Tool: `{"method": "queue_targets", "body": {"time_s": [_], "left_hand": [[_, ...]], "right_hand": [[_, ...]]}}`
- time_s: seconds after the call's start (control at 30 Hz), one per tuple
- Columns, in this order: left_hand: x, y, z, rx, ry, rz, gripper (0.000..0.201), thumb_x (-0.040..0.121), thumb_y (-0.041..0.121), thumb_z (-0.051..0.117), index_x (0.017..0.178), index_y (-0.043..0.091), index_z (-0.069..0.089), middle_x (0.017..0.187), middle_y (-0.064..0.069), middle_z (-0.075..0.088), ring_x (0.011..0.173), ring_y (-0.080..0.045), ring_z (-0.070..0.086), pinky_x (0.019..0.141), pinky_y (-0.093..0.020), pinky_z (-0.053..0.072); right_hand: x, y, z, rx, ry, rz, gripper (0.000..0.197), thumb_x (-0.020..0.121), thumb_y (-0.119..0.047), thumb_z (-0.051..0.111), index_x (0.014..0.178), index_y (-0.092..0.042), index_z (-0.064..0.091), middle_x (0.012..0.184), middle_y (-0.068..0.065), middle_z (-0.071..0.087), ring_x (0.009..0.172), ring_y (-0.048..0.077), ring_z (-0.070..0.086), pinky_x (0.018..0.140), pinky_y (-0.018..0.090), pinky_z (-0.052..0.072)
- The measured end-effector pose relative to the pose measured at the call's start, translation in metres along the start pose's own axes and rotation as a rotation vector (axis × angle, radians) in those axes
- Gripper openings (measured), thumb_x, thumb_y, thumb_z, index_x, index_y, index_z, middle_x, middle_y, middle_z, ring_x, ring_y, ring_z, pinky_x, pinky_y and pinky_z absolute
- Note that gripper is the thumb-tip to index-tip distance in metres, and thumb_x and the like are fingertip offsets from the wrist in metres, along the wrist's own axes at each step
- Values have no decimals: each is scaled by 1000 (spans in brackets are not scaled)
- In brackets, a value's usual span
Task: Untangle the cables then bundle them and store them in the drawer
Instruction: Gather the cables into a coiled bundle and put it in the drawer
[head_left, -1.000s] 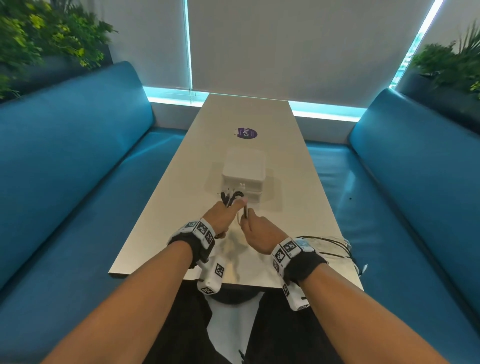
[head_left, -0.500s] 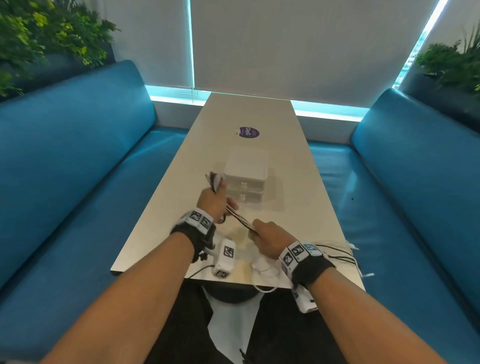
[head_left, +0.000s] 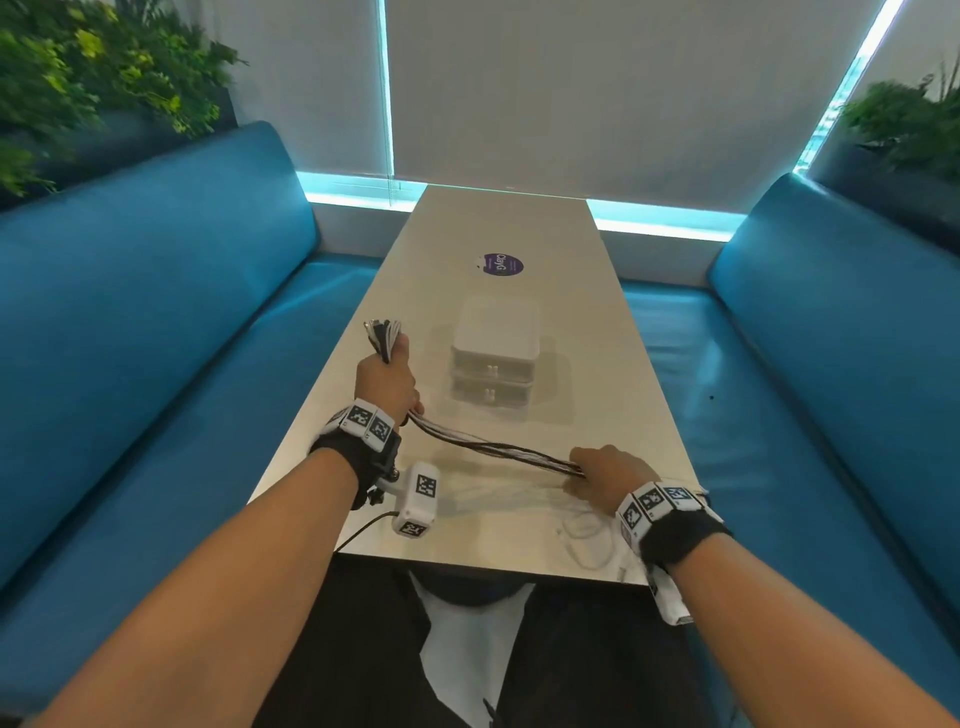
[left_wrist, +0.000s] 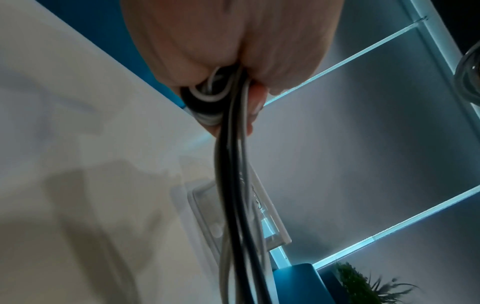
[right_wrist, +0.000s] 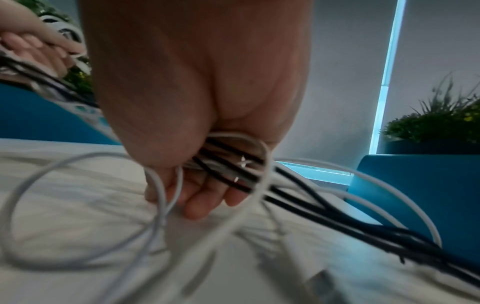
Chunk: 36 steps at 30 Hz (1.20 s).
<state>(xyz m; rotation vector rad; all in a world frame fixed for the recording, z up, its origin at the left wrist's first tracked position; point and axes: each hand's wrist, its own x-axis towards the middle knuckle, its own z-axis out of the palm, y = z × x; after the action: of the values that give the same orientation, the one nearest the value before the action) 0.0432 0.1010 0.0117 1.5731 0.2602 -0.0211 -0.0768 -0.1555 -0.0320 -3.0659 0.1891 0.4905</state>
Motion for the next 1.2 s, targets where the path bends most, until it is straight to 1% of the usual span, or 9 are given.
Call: {"method": "queue_targets", "body": {"time_s": [0.17, 0.27, 0.43, 0.57, 0.73, 0.83, 0.93, 1.1, 1.2], "left_hand": [[-7, -7, 4, 54, -67, 53, 49, 102, 46, 49, 68, 11, 47, 45, -3, 39, 33, -21, 44, 50, -33, 46], [-13, -6, 10, 92, -98, 57, 46, 103, 44, 50, 73, 8, 50, 49, -5, 40, 37, -23, 46, 38, -23, 40], [-23, -13, 25, 133, -195, 75, 43, 102, 47, 50, 82, 8, 55, 45, -2, 40, 35, -21, 45, 44, -32, 49], [-29, -17, 31, 181, -226, 131, 46, 99, 54, 50, 75, 15, 56, 46, -1, 48, 42, -25, 54, 56, -41, 53], [-30, -16, 26, 141, -178, 145, 46, 101, 51, 49, 71, 17, 56, 51, -3, 64, 50, -25, 65, 52, -26, 42], [-31, -16, 26, 40, -175, 94, 49, 99, 51, 52, 69, 13, 51, 41, 1, 54, 59, -45, 65, 52, -35, 47], [-35, -18, 28, -72, -193, 38, 51, 100, 47, 55, 65, 11, 47, 38, 0, 41, 37, -25, 50, 62, -54, 53], [-26, -22, 26, 64, -181, 40, 52, 98, 52, 53, 67, 12, 45, 45, -2, 38, 36, -23, 44, 50, -31, 41], [-14, -31, 16, 322, -210, 125, 53, 99, 52, 53, 62, 14, 46, 47, -2, 44, 46, -28, 50, 49, -30, 43]], "right_hand": [[6, 1, 1, 144, -23, -4, 60, 79, -68, 62, 118, -24, 54, 114, 3, 63, 103, 24, 61, 90, 38, 49], [6, -6, -2, 199, 25, -36, 100, 64, -86, 59, 143, -29, 39, 141, 2, 49, 128, 26, 48, 107, 44, 38], [13, -40, -21, 141, 110, -227, 119, 61, -94, 50, 155, -26, 22, 161, 1, 26, 147, 24, 23, 119, 46, 19], [20, -81, -29, 336, 14, -317, 101, 69, -77, 64, 151, -28, 31, 155, -4, 38, 140, 19, 38, 114, 41, 32], [28, -101, -21, 356, 33, -288, 25, 93, -32, 54, 113, -18, 58, 102, 4, 72, 96, 26, 65, 85, 38, 52], [25, -100, -14, 359, 83, -253, 28, 99, -35, 44, 119, -20, 56, 98, 9, 70, 86, 29, 64, 81, 42, 53], [21, -94, -8, 303, 122, -269, 32, 101, -43, 43, 112, -17, 57, 98, 12, 68, 85, 31, 63, 79, 42, 51], [15, -84, 3, 221, 18, -280, 32, 100, -47, 43, 104, -19, 58, 98, 10, 66, 87, 29, 62, 80, 42, 50], [10, -78, 1, 133, -7, -292, 31, 101, -44, 43, 106, -19, 60, 97, 9, 65, 87, 28, 62, 80, 42, 51]]}}
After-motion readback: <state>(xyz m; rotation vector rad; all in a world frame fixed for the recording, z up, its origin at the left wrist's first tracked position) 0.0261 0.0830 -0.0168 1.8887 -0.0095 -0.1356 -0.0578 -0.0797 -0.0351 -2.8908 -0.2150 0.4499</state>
